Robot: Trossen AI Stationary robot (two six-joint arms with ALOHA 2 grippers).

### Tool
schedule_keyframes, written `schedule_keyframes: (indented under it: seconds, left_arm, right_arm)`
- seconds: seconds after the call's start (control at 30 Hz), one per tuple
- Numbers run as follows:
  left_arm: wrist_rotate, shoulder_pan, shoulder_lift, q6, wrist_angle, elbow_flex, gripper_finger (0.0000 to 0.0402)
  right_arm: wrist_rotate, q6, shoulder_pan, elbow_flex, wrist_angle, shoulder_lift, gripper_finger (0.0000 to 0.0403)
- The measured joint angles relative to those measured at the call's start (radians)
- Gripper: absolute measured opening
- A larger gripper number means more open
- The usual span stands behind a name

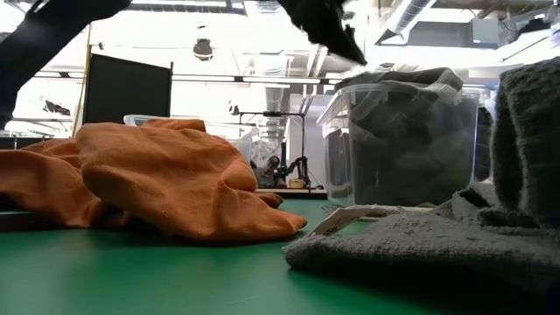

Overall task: Sort towels by color in basket
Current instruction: Put the dark gray and white towel into the right transparent bin

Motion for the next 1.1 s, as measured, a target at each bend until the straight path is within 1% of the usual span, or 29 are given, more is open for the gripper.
schedule_keyframes:
  seconds: [0.1,0.23,0.37,0.5,0.57,0.63,0.7,0.83,0.93,0.97,1.1]
  left_arm:
    - [0.021,-0.001,-0.032,-0.004,0.029,0.002,0.0269]
    - [0.143,-0.001,-0.030,-0.052,0.123,0.001,0.0269]
    - [0.156,-0.011,-0.022,-0.087,0.300,-0.045,0.0269]
    - [0.159,-0.011,0.032,-0.117,0.361,-0.075,0.0269]
    - [0.163,-0.007,0.070,-0.133,0.315,-0.079,0.0269]
    - [0.163,-0.003,0.108,-0.137,0.315,-0.078,0.0266]
    - [0.164,-0.002,0.141,-0.136,0.275,-0.078,0.0263]
    - [0.165,-0.004,0.196,-0.138,0.254,-0.078,0.0259]
    - [0.165,-0.004,0.204,-0.105,0.190,-0.078,0.0259]
    - [0.165,-0.004,0.210,-0.091,0.179,-0.077,0.0259]
    - [0.150,-0.003,0.219,-0.059,0.081,-0.074,0.0258]
  right_arm:
    - [0.000,-0.006,0.000,0.000,0.000,0.000,0.0250]
    - [0.002,-0.008,0.000,0.000,0.002,0.000,0.0250]
    - [0.002,-0.005,0.000,0.000,0.005,0.000,0.0250]
    - [0.002,-0.003,0.000,0.000,0.024,0.000,0.0250]
    - [0.002,0.000,0.002,0.000,0.032,0.000,0.0250]
    - [0.002,0.019,0.006,0.001,0.022,-0.001,0.0250]
    - [0.002,0.042,0.009,0.001,0.001,0.000,0.0250]
    - [-0.007,0.174,0.027,0.001,-0.118,0.000,0.0250]
    - [-0.023,0.334,0.054,0.000,-0.247,0.000,0.0250]
    - [-0.023,0.356,0.063,-0.007,-0.247,-0.003,0.0250]
    - [-0.015,0.364,0.078,-0.050,-0.239,-0.010,0.0250]
